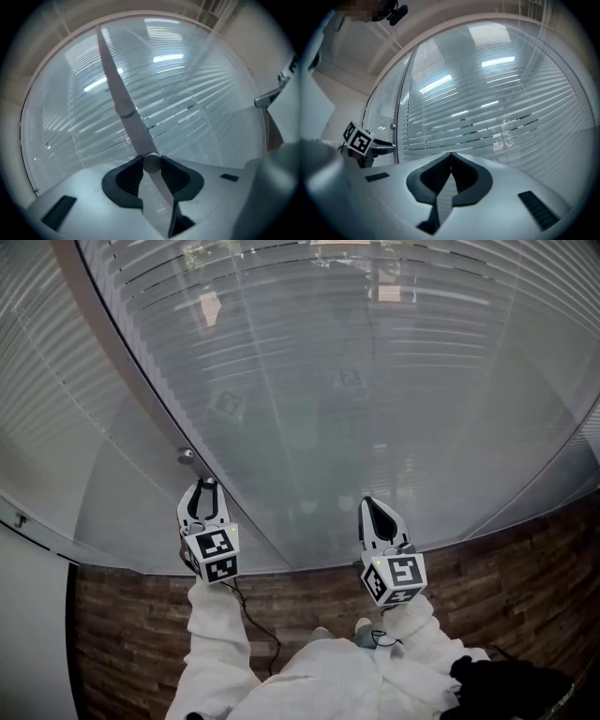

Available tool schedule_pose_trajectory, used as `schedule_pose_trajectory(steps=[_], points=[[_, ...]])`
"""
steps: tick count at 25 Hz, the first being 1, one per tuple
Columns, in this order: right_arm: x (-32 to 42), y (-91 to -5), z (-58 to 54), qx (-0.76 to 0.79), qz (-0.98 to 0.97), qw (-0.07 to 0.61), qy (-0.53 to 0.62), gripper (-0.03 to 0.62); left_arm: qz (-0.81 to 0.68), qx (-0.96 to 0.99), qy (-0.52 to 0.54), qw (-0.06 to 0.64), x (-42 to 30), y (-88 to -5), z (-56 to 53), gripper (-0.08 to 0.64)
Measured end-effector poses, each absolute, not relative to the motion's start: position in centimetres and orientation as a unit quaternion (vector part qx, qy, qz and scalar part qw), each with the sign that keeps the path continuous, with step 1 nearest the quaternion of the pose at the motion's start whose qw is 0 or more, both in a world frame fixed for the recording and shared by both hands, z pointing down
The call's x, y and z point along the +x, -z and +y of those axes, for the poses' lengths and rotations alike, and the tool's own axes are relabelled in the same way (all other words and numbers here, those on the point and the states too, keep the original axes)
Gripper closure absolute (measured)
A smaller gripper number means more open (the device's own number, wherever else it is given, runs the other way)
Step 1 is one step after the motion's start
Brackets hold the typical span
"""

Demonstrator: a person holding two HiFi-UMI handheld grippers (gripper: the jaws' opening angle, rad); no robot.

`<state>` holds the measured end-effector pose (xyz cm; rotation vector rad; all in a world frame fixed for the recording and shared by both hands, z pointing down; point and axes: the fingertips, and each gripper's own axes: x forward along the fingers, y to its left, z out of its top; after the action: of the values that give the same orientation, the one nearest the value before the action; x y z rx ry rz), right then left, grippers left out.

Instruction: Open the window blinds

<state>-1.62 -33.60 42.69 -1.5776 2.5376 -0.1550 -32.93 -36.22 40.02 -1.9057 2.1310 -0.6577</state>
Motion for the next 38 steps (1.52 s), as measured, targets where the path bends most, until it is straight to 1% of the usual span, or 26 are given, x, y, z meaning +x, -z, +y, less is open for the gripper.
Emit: schedule_pose_trajectory(steps=[5, 8, 13, 20, 29, 34, 38], points=[[-1.1, -42.9, -33.5, -0.529, 0.844, 0.076, 0.051, 0.58, 0.745, -0.655, 0.121, 0.031, -32.9, -40.0, -35.9, 0.439], [-0.7, -42.8, -33.4, -0.531, 0.843, 0.077, 0.05, 0.58, 0.751, -0.656, 0.076, -0.002, -32.7, -39.8, -35.6, 0.439], [-0.6, -42.3, -33.8, -0.532, 0.842, 0.076, 0.048, 0.58, 0.755, -0.654, 0.037, -0.031, -33.2, -39.4, -35.9, 0.439], [-0.1, -42.4, -33.6, -0.533, 0.841, 0.077, 0.05, 0.58, 0.75, -0.65, -0.055, -0.111, -33.2, -39.4, -35.5, 0.439], [0.4, -42.5, -33.5, -0.536, 0.839, 0.077, 0.051, 0.58, 0.732, -0.643, -0.142, -0.173, -33.6, -39.4, -35.5, 0.439], [0.9, -42.4, -33.1, -0.535, 0.84, 0.077, 0.051, 0.58, 0.704, -0.645, -0.194, -0.225, -32.4, -40.0, -35.4, 0.439], [0.4, -42.3, -33.5, -0.534, 0.84, 0.075, 0.052, 0.58, 0.685, -0.633, -0.249, -0.263, -33.0, -40.1, -35.7, 0.439]])
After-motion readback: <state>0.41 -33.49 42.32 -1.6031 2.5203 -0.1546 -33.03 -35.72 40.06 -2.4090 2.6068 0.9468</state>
